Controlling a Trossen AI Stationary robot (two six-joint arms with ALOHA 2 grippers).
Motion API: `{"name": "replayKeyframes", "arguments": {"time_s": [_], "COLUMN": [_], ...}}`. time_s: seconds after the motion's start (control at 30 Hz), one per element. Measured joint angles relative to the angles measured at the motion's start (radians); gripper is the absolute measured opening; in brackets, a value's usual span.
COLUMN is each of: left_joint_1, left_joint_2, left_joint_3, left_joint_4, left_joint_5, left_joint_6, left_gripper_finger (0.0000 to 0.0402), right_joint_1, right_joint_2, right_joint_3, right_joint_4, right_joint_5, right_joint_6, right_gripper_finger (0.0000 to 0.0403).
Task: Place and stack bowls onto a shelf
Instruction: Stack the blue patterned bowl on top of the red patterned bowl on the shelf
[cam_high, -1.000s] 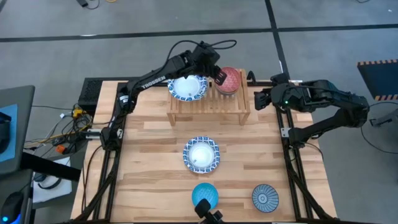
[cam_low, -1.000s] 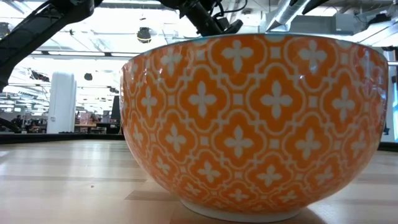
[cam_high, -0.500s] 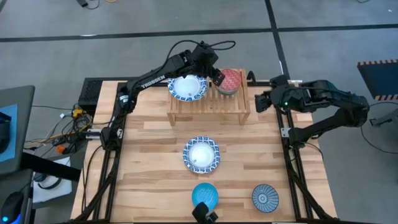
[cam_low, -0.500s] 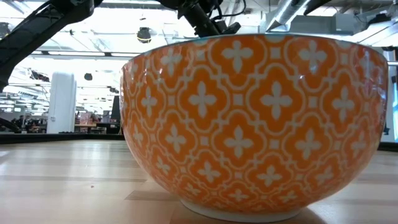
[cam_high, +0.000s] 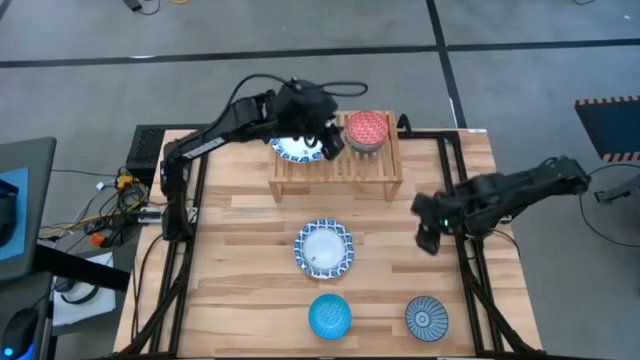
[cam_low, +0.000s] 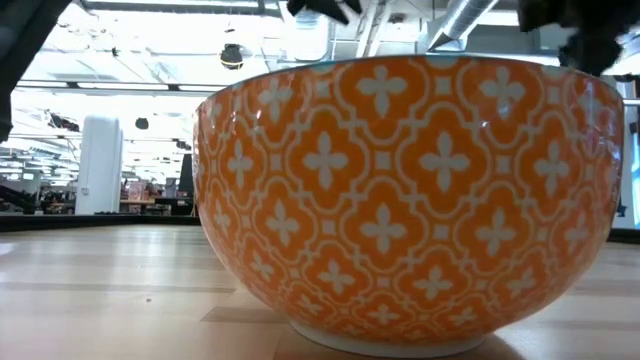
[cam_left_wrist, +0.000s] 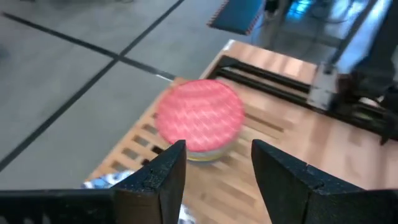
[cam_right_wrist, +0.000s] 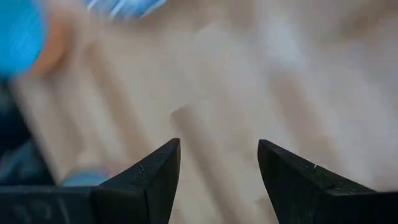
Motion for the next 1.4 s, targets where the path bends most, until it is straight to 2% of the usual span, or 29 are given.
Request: {"name": "replayKeyframes", "arguments": {"time_s": [0.13,0.23,0.43,0.57,0.7,0.87,0.97,1.13,1.4], "left_joint_1": [-0.085,-0.158,-0.231,-0.248,-0.274,-0.340,-0.371,-0.431,-0.486], "left_joint_2": [-0.001,-0.005,-0.107,-0.236,-0.431,-0.632,-0.706,-0.733,-0.719], "left_joint_3": [-0.062,-0.169,-0.392,-0.576,-0.829,-1.124,-1.244,-1.351,-1.374], "left_joint_4": [0.001,0.048,0.196,0.328,0.532,0.734,0.845,0.941,0.949], "left_joint_5": [-0.073,-0.152,-0.168,-0.161,-0.133,-0.134,-0.118,-0.079,-0.075], "left_joint_6": [-0.037,-0.062,-0.073,-0.082,-0.118,-0.150,-0.159,-0.119,-0.140], "left_gripper_finger": [0.0167,0.0167,0.0167,0.0167,0.0167,0.0167,0.0167,0.0167,0.0167], "right_joint_1": [0.136,0.232,0.346,0.398,0.423,0.460,0.486,0.531,0.548], "right_joint_2": [-0.012,-0.004,0.053,0.111,0.184,0.254,0.295,0.358,0.461], "right_joint_3": [-0.137,-0.195,-0.211,-0.213,-0.209,-0.152,-0.111,-0.091,-0.089], "right_joint_4": [0.176,0.264,0.290,0.313,0.348,0.365,0.352,0.339,0.319], "right_joint_5": [-0.105,-0.110,-0.067,-0.049,-0.049,-0.049,-0.049,-0.050,-0.056], "right_joint_6": [-0.015,0.002,0.113,0.232,0.360,0.420,0.428,0.441,0.419], "right_gripper_finger": [0.0240,0.0240,0.0240,0.0240,0.0240,0.0240,0.0240,0.0240,0.0240]}}
